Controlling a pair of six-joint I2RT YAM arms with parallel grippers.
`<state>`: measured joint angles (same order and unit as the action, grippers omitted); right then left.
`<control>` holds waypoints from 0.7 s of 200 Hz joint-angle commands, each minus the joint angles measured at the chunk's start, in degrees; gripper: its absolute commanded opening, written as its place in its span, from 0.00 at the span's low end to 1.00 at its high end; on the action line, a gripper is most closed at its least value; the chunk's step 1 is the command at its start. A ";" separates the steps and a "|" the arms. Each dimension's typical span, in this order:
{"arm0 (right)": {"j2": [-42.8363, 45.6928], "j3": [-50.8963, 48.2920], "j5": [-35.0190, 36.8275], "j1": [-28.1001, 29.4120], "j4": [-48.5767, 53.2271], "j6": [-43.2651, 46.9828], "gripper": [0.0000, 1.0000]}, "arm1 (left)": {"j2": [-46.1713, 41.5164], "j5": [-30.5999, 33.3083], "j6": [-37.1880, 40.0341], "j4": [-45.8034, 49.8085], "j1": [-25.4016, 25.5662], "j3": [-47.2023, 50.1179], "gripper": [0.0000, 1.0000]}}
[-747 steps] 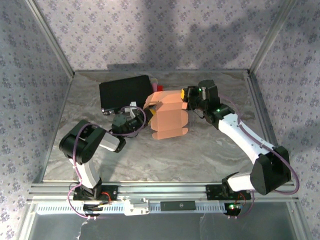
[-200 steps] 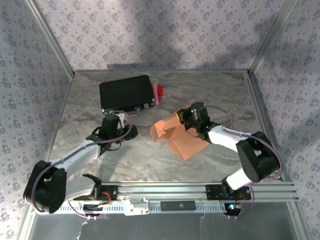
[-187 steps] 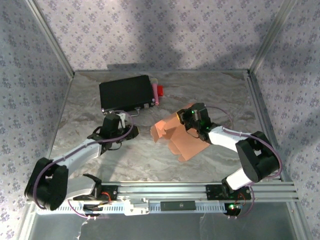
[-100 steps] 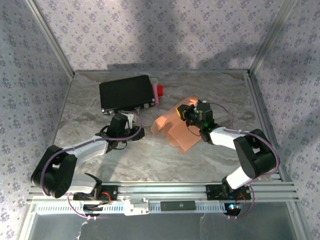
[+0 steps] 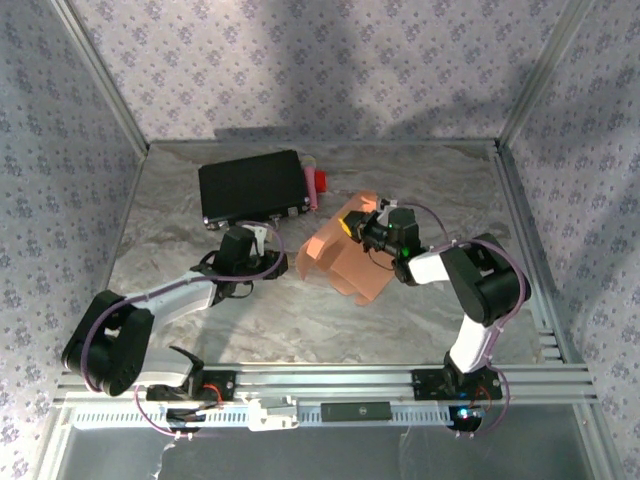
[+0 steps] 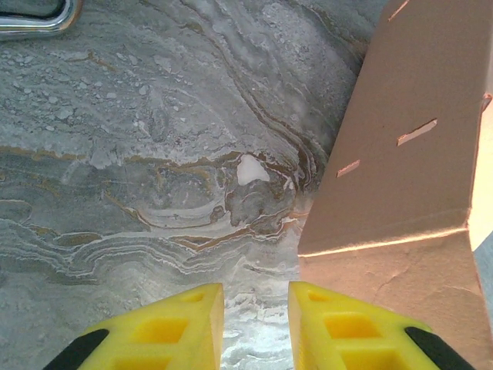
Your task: Fold the paper box
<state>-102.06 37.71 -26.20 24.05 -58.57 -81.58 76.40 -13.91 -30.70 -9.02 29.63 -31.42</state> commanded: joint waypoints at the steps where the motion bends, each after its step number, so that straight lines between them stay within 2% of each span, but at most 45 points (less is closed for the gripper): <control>1: -2.55 0.67 -2.57 -1.01 -4.74 -0.05 0.00 | -0.35 -0.98 2.98 -0.88 -0.33 -0.21 0.30; 46: -4.39 0.95 -4.41 -1.64 -6.21 -0.34 0.00 | 2.45 -3.12 4.56 -6.49 1.36 1.27 0.33; 111: -4.30 1.72 -4.89 -1.48 -6.29 -1.04 0.00 | 7.44 -2.95 6.27 -11.69 4.35 -0.24 0.33; 140: -4.34 2.06 -5.25 -1.51 -6.29 -1.03 0.00 | 7.75 -2.70 6.68 -13.50 6.68 -0.68 0.37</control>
<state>-105.97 38.15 -30.17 22.63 -63.29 -82.19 83.81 -15.68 -25.91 -18.31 34.37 -31.14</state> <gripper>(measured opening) 0.056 0.356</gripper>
